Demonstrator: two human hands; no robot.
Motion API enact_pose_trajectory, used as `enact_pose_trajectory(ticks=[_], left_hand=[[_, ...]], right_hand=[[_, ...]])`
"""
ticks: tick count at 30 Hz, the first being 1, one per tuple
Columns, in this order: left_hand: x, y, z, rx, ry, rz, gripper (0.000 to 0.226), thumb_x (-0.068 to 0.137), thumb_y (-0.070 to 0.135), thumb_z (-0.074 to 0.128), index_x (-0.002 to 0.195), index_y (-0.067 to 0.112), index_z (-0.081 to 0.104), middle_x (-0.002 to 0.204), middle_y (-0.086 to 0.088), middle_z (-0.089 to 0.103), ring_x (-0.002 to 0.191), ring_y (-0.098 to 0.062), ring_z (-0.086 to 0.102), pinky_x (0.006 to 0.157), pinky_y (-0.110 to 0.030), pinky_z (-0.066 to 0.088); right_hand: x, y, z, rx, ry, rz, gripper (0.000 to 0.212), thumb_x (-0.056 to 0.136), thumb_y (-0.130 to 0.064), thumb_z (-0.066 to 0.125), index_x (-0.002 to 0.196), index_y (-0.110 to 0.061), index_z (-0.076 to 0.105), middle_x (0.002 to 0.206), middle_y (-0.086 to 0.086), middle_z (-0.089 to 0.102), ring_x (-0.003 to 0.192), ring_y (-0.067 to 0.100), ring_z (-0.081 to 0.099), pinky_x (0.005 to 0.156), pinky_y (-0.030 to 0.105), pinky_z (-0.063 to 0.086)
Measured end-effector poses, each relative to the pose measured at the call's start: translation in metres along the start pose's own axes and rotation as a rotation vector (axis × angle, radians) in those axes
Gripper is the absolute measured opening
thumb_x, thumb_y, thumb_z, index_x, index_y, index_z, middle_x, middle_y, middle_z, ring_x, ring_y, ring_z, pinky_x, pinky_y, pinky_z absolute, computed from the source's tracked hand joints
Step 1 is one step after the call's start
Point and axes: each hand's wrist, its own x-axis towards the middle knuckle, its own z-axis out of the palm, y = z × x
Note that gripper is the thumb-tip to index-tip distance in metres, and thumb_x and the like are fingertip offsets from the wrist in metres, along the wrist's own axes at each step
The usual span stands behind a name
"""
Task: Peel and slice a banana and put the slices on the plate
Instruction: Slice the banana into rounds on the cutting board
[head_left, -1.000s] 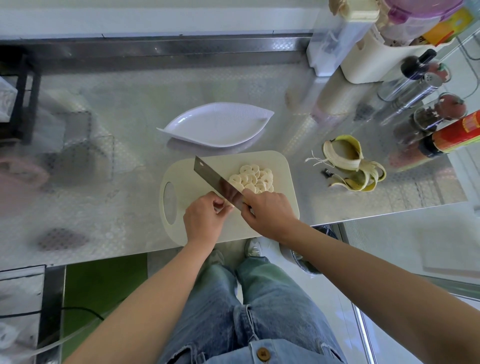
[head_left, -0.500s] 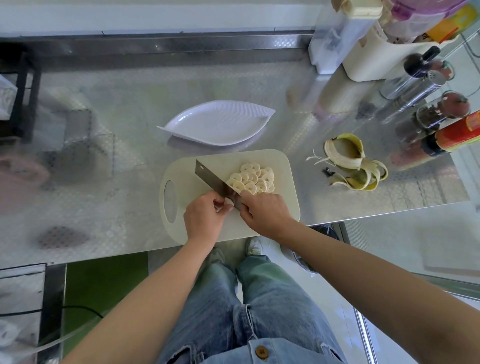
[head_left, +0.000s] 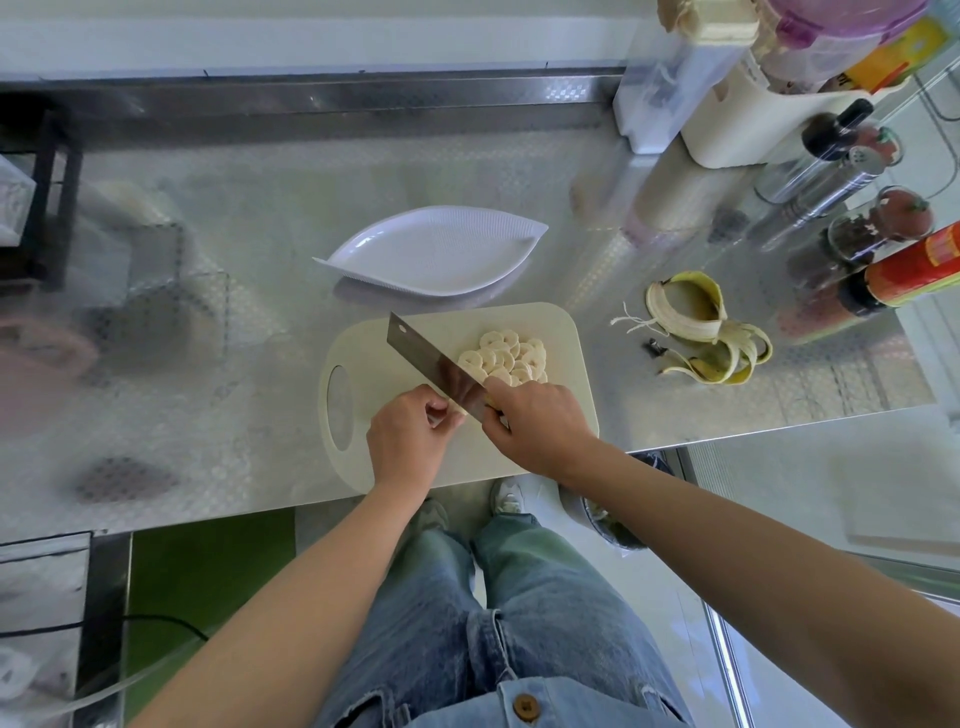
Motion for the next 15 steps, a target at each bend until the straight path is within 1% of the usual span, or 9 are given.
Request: enact_pose_trajectory(ticks=[2,5,9,12,15], left_hand=[[0.000,0.000,0.000,-0.001,0.000,0.004,0.018,0.079,0.035,0.076,0.082,0.019,0.070,0.081,0.005,0.071,0.067,-0.010,0.059,0.058,-0.024,0.039],[0.000,0.000,0.001,-0.005,-0.004,0.002,0.016,0.079,0.033,0.077,0.082,0.019,0.070,0.081,0.005,0.072,0.068,-0.012,0.062,0.059,-0.025,0.044],[0.000,-0.001,0.001,-0.018,-0.008,-0.003,0.015,0.078,0.031,0.077,0.083,0.019,0.071,0.081,0.005,0.072,0.070,-0.013,0.063,0.062,-0.027,0.048],[-0.001,-0.001,0.001,-0.037,-0.008,-0.009,0.015,0.078,0.030,0.078,0.083,0.017,0.071,0.080,0.003,0.072,0.069,-0.014,0.062,0.063,-0.027,0.047],[-0.001,-0.001,0.001,-0.048,-0.006,-0.011,0.016,0.077,0.029,0.078,0.083,0.015,0.071,0.080,0.002,0.072,0.069,-0.015,0.062,0.063,-0.028,0.048]], right_hand=[[0.000,0.000,0.000,-0.005,0.001,0.006,0.016,0.094,-0.026,0.037,0.081,-0.016,0.035,0.052,-0.005,0.030,0.044,0.014,0.028,0.051,0.028,0.025],[0.001,0.000,0.000,-0.009,-0.009,0.024,0.016,0.094,-0.026,0.037,0.081,-0.016,0.035,0.052,-0.005,0.030,0.044,0.014,0.028,0.051,0.028,0.024],[0.003,0.000,0.003,-0.007,-0.024,0.021,0.016,0.095,-0.026,0.036,0.081,-0.017,0.034,0.053,-0.005,0.031,0.045,0.012,0.029,0.047,0.027,0.019],[0.002,0.001,0.011,0.010,-0.039,0.024,0.016,0.095,-0.027,0.037,0.081,-0.019,0.034,0.056,-0.003,0.036,0.049,0.021,0.037,0.050,0.028,0.022],[0.001,0.002,0.017,0.049,-0.026,0.033,0.018,0.095,-0.028,0.037,0.080,-0.019,0.035,0.055,-0.004,0.033,0.053,0.024,0.040,0.053,0.029,0.026]])
